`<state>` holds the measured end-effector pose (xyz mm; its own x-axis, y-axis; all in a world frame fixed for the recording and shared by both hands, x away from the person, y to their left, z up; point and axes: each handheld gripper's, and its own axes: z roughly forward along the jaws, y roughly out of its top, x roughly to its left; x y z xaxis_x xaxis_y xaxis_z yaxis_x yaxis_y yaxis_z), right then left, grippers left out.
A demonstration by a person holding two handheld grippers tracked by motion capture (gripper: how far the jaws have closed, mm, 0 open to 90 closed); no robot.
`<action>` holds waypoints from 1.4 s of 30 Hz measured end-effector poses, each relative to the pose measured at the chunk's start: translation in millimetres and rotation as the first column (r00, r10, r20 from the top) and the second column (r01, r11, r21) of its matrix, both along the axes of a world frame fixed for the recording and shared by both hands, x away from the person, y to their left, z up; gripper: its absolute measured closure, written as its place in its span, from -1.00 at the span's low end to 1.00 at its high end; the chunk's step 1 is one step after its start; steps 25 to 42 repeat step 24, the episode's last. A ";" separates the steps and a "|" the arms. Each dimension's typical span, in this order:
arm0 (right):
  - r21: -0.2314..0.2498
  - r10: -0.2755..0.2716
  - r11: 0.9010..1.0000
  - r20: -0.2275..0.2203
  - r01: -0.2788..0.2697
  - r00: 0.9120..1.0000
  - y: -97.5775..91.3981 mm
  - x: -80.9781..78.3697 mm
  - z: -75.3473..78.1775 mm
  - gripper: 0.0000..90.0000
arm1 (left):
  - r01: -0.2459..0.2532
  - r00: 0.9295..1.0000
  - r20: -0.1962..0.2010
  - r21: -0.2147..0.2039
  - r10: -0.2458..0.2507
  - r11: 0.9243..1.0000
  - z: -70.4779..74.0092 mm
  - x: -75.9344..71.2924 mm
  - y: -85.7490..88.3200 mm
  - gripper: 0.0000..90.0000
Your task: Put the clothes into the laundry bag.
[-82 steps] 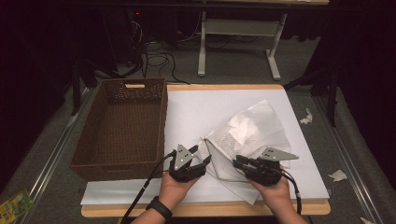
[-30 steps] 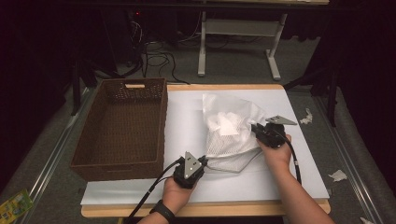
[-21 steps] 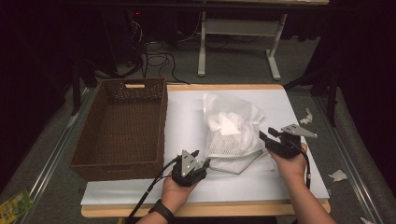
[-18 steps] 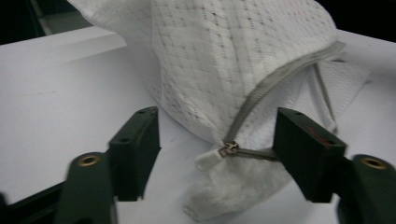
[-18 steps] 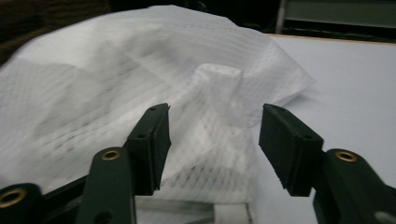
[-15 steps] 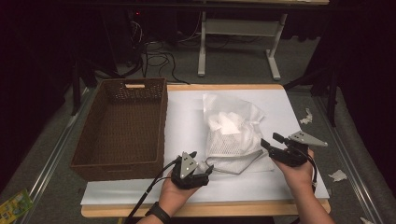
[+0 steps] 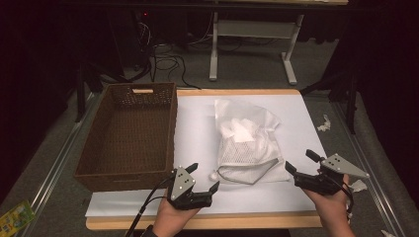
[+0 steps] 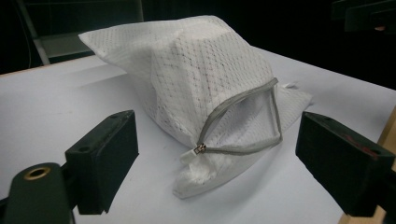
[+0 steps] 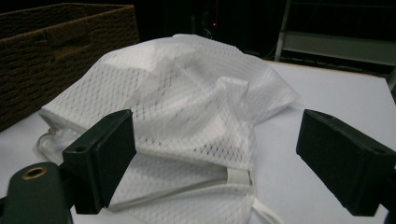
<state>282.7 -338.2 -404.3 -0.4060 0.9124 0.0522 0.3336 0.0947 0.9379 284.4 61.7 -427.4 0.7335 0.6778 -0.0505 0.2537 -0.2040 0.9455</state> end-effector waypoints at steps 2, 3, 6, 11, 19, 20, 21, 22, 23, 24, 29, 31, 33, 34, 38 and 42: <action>0.008 -0.005 1.000 -0.010 0.005 1.000 -1.7 -6.8 -3.2 -0.74 | 0.002 1.000 0.010 0.002 -0.002 1.000 -0.7 -5.9 4.8 -0.73; 0.013 -0.008 1.000 -0.015 0.008 1.000 -1.9 -9.6 -4.2 -0.76 | 0.005 1.000 0.018 0.004 -0.005 1.000 -1.6 -8.9 7.2 -0.74; 0.002 -0.009 1.000 -0.019 0.009 1.000 -1.9 -16.4 -7.9 -0.79 | -0.007 0.999 0.047 0.005 0.007 1.000 -2.2 -11.2 10.7 -0.79; -0.010 0.003 1.000 -0.033 -0.003 0.999 6.5 -8.2 -11.2 -0.83 | -0.003 0.999 0.038 -0.001 0.003 1.000 -2.6 -0.8 7.6 -0.86; -0.021 0.002 1.000 -0.046 -0.003 0.999 9.5 -5.5 -14.9 -0.83 | -0.012 1.000 0.026 -0.004 0.012 1.000 -3.3 -3.0 13.0 -0.87; -0.022 0.001 1.000 -0.045 -0.002 0.999 9.2 -5.8 -14.8 -0.84 | -0.013 1.000 0.026 -0.008 0.013 1.000 -2.4 -3.4 13.4 -0.87; -0.020 0.000 1.000 -0.044 -0.001 0.999 8.8 -6.1 -14.6 -0.84 | -0.016 0.999 0.030 -0.011 0.016 1.000 -1.7 -3.7 13.5 -0.87; -0.016 0.001 1.000 -0.043 -0.002 0.999 8.2 -6.7 -14.2 -0.84 | -0.018 0.999 0.032 -0.013 0.019 1.000 -1.1 -4.2 13.6 -0.87; -0.013 0.001 1.000 -0.039 -0.001 0.999 7.5 -7.5 -13.5 -0.84 | -0.019 0.999 0.031 -0.011 0.019 1.000 -1.0 -4.4 13.6 -0.88; -0.013 0.000 1.000 -0.036 0.000 0.999 6.9 -7.9 -13.1 -0.84 | -0.019 0.999 0.030 -0.008 0.019 1.000 -1.2 -4.6 13.5 -0.88; -0.013 0.000 1.000 -0.036 0.000 0.999 6.9 -7.9 -13.1 -0.84 | -0.019 0.999 0.030 -0.008 0.019 1.000 -1.2 -4.6 13.5 -0.88; -0.013 0.000 1.000 -0.036 0.000 0.999 6.9 -7.9 -13.1 -0.84 | -0.019 0.999 0.030 -0.008 0.019 1.000 -1.2 -4.6 13.5 -0.88; -0.013 0.000 1.000 -0.036 0.000 0.999 6.9 -7.9 -13.1 -0.84 | -0.019 0.999 0.030 -0.008 0.019 1.000 -1.2 -4.6 13.5 -0.88; -0.013 0.000 1.000 -0.036 0.000 0.999 6.9 -7.9 -13.1 -0.84 | -0.019 0.999 0.030 -0.008 0.019 1.000 -1.2 -4.6 13.5 -0.88; -0.013 0.000 1.000 -0.036 0.000 0.999 6.9 -7.9 -13.1 -0.84 | -0.019 0.999 0.030 -0.008 0.019 1.000 -1.2 -4.6 13.5 -0.88; -0.013 0.000 1.000 -0.036 0.000 0.999 6.9 -7.9 -13.1 -0.84 | -0.019 0.999 0.030 -0.008 0.019 1.000 -1.2 -4.6 13.5 -0.88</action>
